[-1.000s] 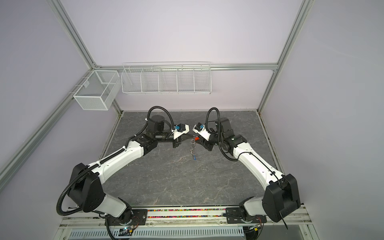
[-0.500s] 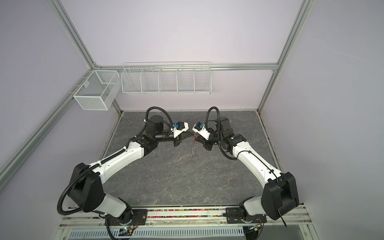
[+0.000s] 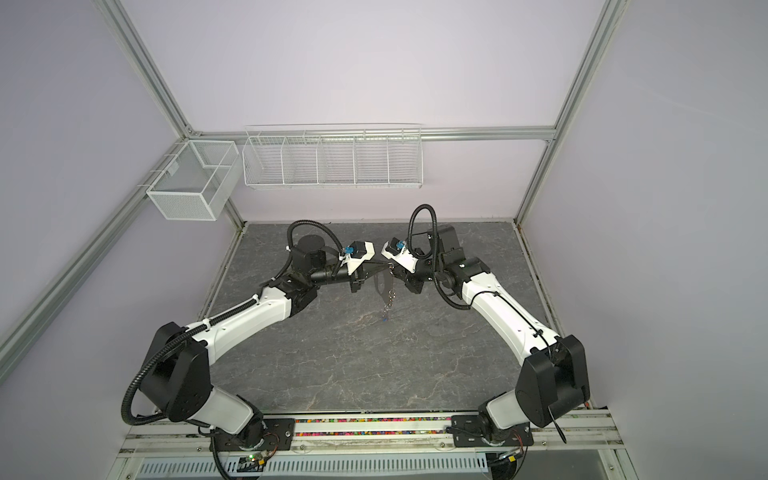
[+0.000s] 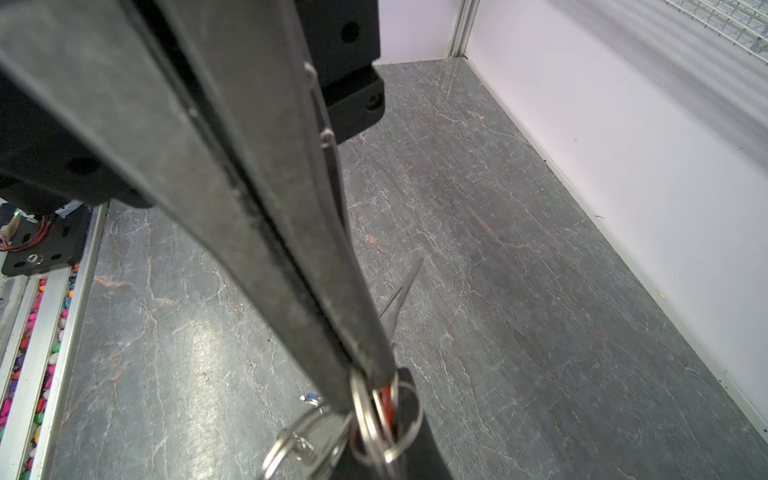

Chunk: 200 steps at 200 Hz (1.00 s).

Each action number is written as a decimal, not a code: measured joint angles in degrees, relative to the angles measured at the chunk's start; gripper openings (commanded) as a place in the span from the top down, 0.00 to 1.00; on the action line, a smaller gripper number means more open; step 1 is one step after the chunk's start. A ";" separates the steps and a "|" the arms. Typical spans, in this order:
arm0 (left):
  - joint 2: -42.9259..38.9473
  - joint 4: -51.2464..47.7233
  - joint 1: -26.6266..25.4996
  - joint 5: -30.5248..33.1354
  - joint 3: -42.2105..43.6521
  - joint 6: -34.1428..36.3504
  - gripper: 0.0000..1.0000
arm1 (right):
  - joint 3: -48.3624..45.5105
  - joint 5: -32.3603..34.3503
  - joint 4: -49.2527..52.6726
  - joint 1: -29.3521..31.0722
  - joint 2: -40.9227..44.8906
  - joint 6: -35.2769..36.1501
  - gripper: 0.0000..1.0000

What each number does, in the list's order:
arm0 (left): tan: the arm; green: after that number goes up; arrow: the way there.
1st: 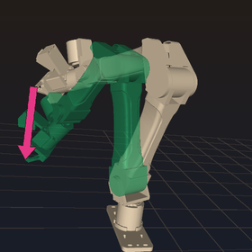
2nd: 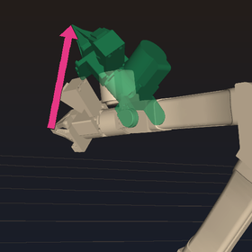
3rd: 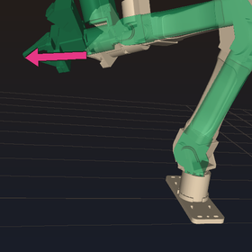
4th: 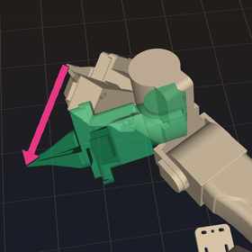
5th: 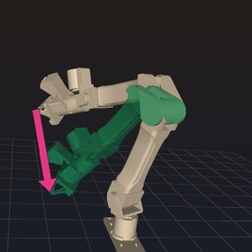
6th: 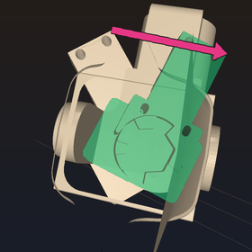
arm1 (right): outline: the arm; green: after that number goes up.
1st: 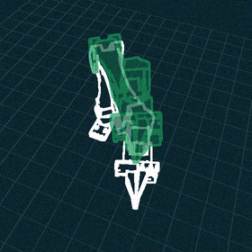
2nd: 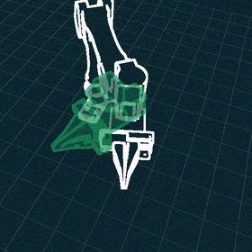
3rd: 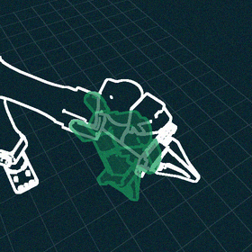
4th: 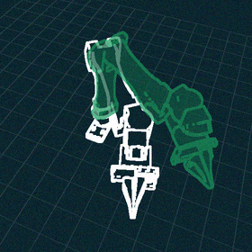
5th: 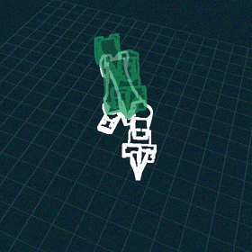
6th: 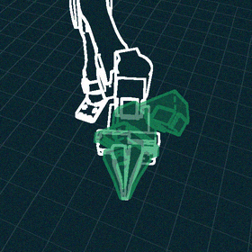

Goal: Put the keys on the keyring

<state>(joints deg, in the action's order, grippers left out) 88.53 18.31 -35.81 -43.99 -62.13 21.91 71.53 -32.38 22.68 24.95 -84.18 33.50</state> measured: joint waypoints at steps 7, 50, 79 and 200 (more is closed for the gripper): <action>0.00 0.28 0.04 0.00 0.02 -0.13 1.00 | -0.20 0.15 -0.02 -0.09 0.13 0.00 0.93; 0.00 -0.68 0.42 0.46 -0.02 0.96 1.00 | -0.72 2.89 0.24 -0.39 1.27 -0.02 0.93; 0.00 -5.62 0.46 0.98 -0.70 4.17 1.00 | -0.74 4.50 0.20 -0.48 3.34 -0.02 0.93; -2.54 -14.58 4.55 10.43 -1.84 4.57 0.48 | 8.79 9.75 8.11 2.58 -1.42 6.10 0.93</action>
<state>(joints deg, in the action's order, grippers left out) 86.00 3.73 -31.27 -33.56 -63.96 26.48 80.31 -22.63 30.79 27.53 -85.60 39.59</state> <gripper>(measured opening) 0.516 0.076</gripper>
